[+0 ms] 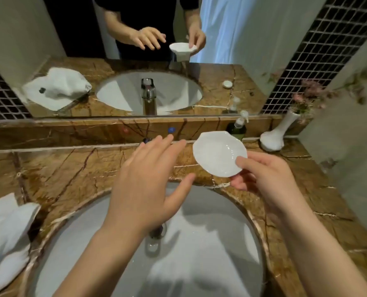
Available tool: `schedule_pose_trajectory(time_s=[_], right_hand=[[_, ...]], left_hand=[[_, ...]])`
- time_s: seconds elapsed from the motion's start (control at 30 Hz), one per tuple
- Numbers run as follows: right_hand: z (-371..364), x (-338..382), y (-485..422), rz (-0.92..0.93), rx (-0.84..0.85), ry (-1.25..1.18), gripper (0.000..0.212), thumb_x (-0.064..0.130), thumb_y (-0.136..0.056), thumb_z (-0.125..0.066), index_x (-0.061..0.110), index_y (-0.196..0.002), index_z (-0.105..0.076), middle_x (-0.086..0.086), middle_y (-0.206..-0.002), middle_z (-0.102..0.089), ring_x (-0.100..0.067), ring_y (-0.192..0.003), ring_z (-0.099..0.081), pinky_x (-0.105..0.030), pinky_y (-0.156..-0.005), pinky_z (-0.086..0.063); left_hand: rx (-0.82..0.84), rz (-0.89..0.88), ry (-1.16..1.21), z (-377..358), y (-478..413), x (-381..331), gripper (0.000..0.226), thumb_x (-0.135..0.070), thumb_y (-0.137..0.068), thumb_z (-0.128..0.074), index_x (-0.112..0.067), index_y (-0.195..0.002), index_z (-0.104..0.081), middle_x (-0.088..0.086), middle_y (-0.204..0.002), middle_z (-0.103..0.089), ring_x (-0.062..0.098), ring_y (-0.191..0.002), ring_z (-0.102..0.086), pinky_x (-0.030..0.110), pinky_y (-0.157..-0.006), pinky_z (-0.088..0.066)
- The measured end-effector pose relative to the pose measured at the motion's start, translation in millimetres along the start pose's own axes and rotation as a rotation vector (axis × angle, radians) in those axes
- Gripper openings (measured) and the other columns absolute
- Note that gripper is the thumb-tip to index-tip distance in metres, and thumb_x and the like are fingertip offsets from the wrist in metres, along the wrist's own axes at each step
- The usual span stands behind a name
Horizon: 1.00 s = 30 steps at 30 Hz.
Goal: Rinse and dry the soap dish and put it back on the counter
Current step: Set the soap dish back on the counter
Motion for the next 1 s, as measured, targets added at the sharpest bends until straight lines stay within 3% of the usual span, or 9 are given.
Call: schedule_pose_trajectory(time_s=[0.23, 0.4, 0.57, 0.63, 0.73, 0.8, 0.9, 1.0], right_hand=[[68, -38, -35, -0.098, -0.080, -0.046, 0.018, 0.006, -0.091, -0.053, 0.019, -0.090, -0.066, -0.004, -0.053, -0.067, -0.009, -0.041, -0.058, -0.019, -0.045, -0.052], [85, -87, -77, -0.111, -0.114, 0.089, 0.028, 0.010, -0.094, -0.050, 0.012, -0.119, -0.061, -0.007, -0.079, -0.071, -0.006, -0.051, -0.060, -0.018, -0.050, -0.052], [74, -130, -116, -0.087, -0.162, 0.203, 0.029, 0.011, -0.091, -0.051, 0.014, -0.115, -0.065, 0.000, -0.080, -0.072, -0.008, -0.053, -0.064, -0.030, -0.063, -0.060], [66, -141, -128, -0.111, -0.171, 0.189, 0.023, 0.011, -0.090, -0.051, 0.015, -0.103, -0.070, 0.003, -0.078, -0.072, -0.009, -0.053, -0.067, -0.033, -0.066, -0.060], [55, -149, -140, -0.128, -0.181, 0.183, 0.025, 0.011, -0.089, -0.053, 0.026, -0.074, -0.066, 0.007, -0.055, -0.069, -0.011, -0.053, -0.068, -0.039, -0.069, -0.060], [48, -152, -145, -0.122, -0.182, 0.170, 0.025, 0.010, -0.089, -0.052, 0.026, -0.076, -0.065, 0.008, -0.052, -0.068, -0.011, -0.051, -0.067, -0.041, -0.069, -0.060], [40, -155, -149, -0.107, -0.181, 0.170, 0.021, 0.009, -0.090, -0.051, 0.017, -0.096, -0.069, 0.000, -0.057, -0.068, -0.012, -0.050, -0.066, -0.043, -0.069, -0.060], [35, -157, -152, -0.093, -0.167, 0.195, 0.024, 0.009, -0.089, -0.050, 0.025, -0.084, -0.068, -0.004, -0.056, -0.068, -0.012, -0.050, -0.066, -0.049, -0.071, -0.057]], left_hand=[[0.066, -0.027, 0.039, -62, -28, -45, 0.054, -0.052, -0.087, -0.040, -0.024, -0.133, -0.047, -0.004, -0.137, -0.052, 0.016, -0.130, -0.042, 0.041, -0.107, -0.035], [0.078, 0.039, 0.032, -102, -41, -52, 0.053, -0.053, -0.085, -0.039, -0.027, -0.131, -0.046, -0.006, -0.136, -0.053, 0.015, -0.129, -0.043, 0.039, -0.106, -0.036], [0.116, 0.114, 0.008, -130, -44, -44, 0.053, -0.054, -0.086, -0.037, -0.031, -0.132, -0.043, -0.006, -0.135, -0.054, 0.015, -0.127, -0.045, 0.037, -0.100, -0.037], [0.137, 0.126, -0.002, -136, -43, -38, 0.053, -0.055, -0.086, -0.035, -0.029, -0.133, -0.043, -0.006, -0.136, -0.053, 0.016, -0.128, -0.044, 0.037, -0.100, -0.037], [0.143, 0.105, 0.009, -140, -41, -30, 0.053, -0.054, -0.089, -0.035, -0.027, -0.133, -0.043, -0.006, -0.136, -0.053, 0.016, -0.128, -0.044, 0.036, -0.099, -0.037], [0.132, 0.088, 0.023, -139, -41, -26, 0.051, -0.053, -0.090, -0.036, -0.026, -0.133, -0.043, -0.005, -0.133, -0.055, 0.016, -0.125, -0.046, 0.033, -0.097, -0.038], [0.116, 0.077, 0.023, -139, -41, -20, 0.050, -0.050, -0.091, -0.039, -0.022, -0.131, -0.046, -0.003, -0.131, -0.057, 0.017, -0.123, -0.048, 0.033, -0.096, -0.039], [0.117, 0.097, 0.031, -141, -42, -15, 0.051, -0.049, -0.090, -0.041, -0.021, -0.132, -0.047, -0.002, -0.133, -0.056, 0.019, -0.126, -0.047, 0.038, -0.099, -0.041]])
Point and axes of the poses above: each hand's wrist, its own y-axis away from the middle knuckle, its own z-axis out of the back of the hand, x = y × z, the point moved 3 cm from there along -y, towards the middle knuckle
